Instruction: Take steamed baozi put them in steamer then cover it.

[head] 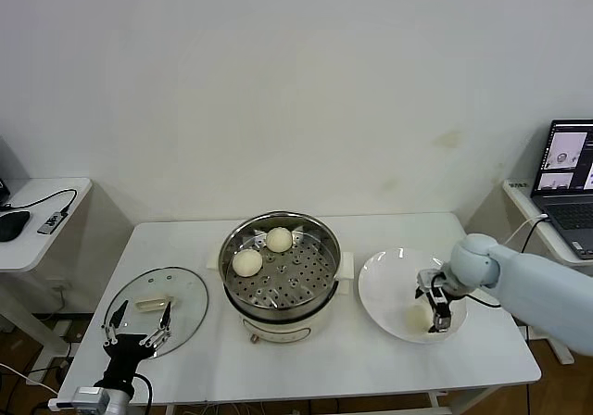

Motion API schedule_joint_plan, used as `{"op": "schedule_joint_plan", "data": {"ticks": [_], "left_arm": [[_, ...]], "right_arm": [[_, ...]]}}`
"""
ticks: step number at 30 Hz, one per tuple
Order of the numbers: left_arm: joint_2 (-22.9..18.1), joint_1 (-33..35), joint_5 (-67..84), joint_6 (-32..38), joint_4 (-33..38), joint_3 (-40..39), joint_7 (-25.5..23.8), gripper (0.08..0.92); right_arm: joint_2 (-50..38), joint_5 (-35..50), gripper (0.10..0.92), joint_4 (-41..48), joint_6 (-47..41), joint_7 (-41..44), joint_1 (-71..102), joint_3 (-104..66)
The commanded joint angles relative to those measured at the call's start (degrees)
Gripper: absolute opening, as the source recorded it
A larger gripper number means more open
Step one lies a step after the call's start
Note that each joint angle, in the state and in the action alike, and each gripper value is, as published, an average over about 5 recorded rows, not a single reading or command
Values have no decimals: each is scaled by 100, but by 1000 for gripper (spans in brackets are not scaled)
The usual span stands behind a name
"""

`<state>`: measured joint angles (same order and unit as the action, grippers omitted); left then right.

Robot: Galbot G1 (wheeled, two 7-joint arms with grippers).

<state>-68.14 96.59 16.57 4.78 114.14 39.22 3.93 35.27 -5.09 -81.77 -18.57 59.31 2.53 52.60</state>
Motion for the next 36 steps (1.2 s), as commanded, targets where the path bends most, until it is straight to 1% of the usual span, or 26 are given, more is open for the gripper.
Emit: {"op": "schedule_joint_plan", "data": {"ticks": [1,4,9,11,14,22,26,31,36], "left_arm": [[2,3,5,-1,5,4,1,823],[-3,5,7,3,3,6,2,823],[-17,-5,27,3,0,11,10,823],[-21,-14,46,-1,6,27,15,823],[-14,-10,55,-5,22,48,17,823],[5,0,52,-11,58,54,17,823],[4,-2,52,-8,68,33,15,823],[38,2,73,-10,96,29,9,823],[52,24,130,-29,140,23,-6,823]], "right_arm": [[204,-72,817,177,-56,-27,242,-168],[181,-69,780,167,-111,8,224,-175],[103,-152,661,176,-123,112,225,-215],[75,-172,631,179,-112,141,221,-253],[14,-98,610,130,-103,196,80,-250],[-241,695,600,-189,-188,390,-1143,-58],[-200,1107,602,-235,-225,461,-1872,136],[144,1519,602,-223,-239,438,-2969,722],[786,1994,602,-323,-301,180,-3752,1218]]}}
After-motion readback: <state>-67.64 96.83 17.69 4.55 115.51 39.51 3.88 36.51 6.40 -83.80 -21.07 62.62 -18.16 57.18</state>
